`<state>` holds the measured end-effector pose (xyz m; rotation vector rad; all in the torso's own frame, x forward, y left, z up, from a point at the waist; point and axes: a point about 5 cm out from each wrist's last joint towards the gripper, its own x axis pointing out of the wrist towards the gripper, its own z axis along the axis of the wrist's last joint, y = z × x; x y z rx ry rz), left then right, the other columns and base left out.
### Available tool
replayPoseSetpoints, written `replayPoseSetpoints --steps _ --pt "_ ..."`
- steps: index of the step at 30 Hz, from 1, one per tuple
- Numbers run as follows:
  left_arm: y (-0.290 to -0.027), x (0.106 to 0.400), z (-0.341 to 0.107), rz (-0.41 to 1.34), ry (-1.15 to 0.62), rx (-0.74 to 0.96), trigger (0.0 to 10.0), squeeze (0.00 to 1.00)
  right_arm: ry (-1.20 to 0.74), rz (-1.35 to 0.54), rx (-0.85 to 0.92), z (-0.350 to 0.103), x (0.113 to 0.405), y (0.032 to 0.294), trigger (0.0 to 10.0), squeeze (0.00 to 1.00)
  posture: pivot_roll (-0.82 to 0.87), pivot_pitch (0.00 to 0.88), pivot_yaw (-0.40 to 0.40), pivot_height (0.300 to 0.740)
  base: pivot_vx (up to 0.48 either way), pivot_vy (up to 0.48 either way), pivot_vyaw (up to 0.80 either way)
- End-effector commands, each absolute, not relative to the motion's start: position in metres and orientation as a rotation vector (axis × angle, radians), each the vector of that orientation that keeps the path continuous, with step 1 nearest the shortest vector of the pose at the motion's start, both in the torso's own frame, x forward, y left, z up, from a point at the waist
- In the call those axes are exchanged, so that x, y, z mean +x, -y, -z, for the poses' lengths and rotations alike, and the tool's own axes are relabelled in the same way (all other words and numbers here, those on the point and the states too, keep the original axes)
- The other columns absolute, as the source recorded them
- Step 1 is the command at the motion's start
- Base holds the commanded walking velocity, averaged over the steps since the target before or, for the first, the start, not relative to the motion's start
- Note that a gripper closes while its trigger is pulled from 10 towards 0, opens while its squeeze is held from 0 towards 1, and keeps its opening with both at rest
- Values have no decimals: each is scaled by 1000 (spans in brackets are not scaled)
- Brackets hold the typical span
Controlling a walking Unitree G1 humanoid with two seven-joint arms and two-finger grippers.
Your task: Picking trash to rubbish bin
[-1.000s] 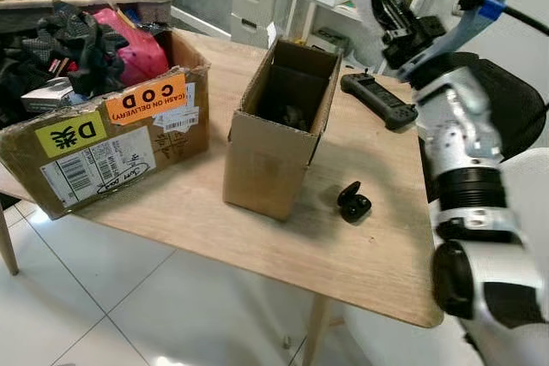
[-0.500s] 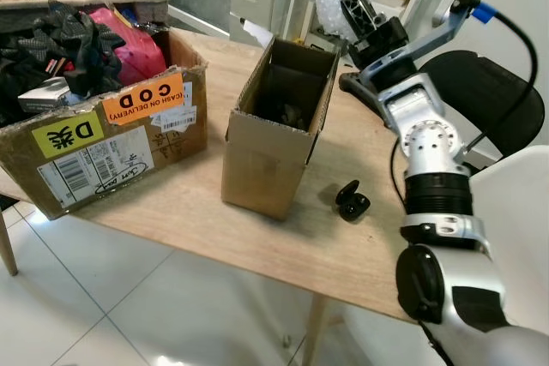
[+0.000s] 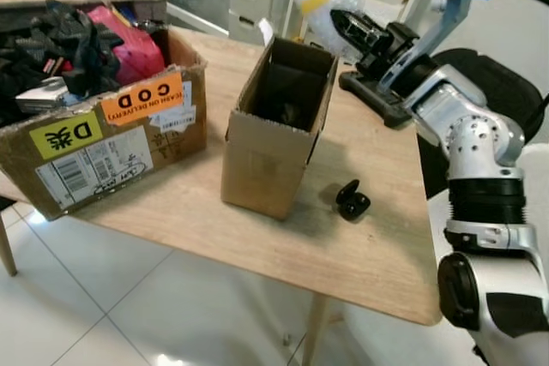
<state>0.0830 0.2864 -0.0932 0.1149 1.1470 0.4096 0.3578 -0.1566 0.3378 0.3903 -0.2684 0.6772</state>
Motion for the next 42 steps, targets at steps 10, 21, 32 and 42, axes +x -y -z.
replayPoseSetpoints --steps 10,21,32,42 --pt "-278 75 98 -378 -1191 112 10000 0 223 -690 586 -327 355 133 10000 0 93 109 -56 740 0 0 0" --pt "-279 75 98 -374 -1194 119 10000 0 219 -707 689 -324 352 118 10000 0 97 110 -54 740 0 0 0" --pt "-279 74 98 -366 -1200 125 10000 0 157 -562 860 -311 357 115 10000 0 91 108 -54 740 0 0 0" --pt "-278 78 98 -349 -1197 139 10000 0 38 -565 817 -295 357 103 10000 0 88 105 -54 740 0 0 0"
